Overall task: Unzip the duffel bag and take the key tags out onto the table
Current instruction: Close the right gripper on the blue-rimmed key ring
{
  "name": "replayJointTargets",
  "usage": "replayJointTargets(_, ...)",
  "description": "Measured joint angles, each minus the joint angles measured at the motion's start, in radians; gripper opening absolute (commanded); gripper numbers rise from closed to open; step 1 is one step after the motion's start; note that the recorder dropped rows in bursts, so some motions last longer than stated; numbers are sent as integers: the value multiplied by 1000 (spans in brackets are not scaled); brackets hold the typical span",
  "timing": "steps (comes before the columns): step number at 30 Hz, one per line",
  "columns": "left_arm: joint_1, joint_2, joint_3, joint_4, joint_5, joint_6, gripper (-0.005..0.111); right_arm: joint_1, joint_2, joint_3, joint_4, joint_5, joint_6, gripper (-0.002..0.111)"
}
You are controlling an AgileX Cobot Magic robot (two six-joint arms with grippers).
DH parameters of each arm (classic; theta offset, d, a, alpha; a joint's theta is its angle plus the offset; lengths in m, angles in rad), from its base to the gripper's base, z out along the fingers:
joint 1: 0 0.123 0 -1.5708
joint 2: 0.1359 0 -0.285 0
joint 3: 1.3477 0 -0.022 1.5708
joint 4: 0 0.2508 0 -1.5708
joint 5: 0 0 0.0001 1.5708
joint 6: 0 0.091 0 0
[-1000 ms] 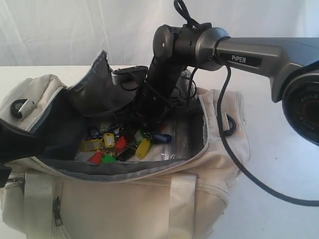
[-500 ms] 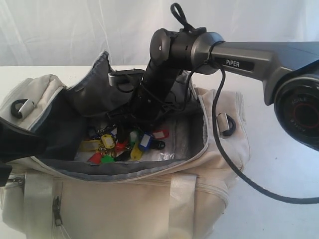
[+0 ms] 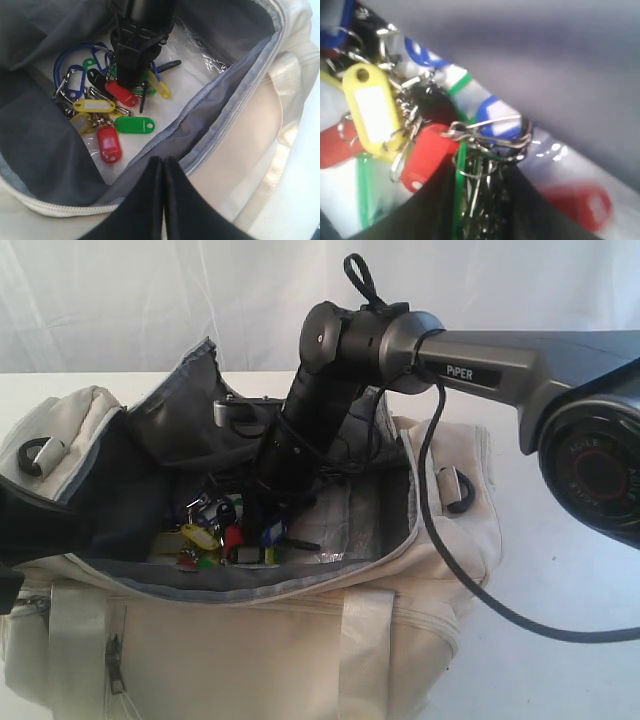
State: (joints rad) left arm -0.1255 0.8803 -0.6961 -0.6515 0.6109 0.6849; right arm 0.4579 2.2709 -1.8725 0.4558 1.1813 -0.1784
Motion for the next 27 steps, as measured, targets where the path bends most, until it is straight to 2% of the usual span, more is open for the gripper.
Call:
replayJointTargets(7,0,0,0,0,0,0,0,0,-19,4,-1,14,-31,0)
replayJointTargets(18,0,0,0,0,0,0,0,0,-181,9,-164,35,-40,0)
replayJointTargets(27,0,0,0,0,0,0,0,0,-281,9,-219,39,-40,0)
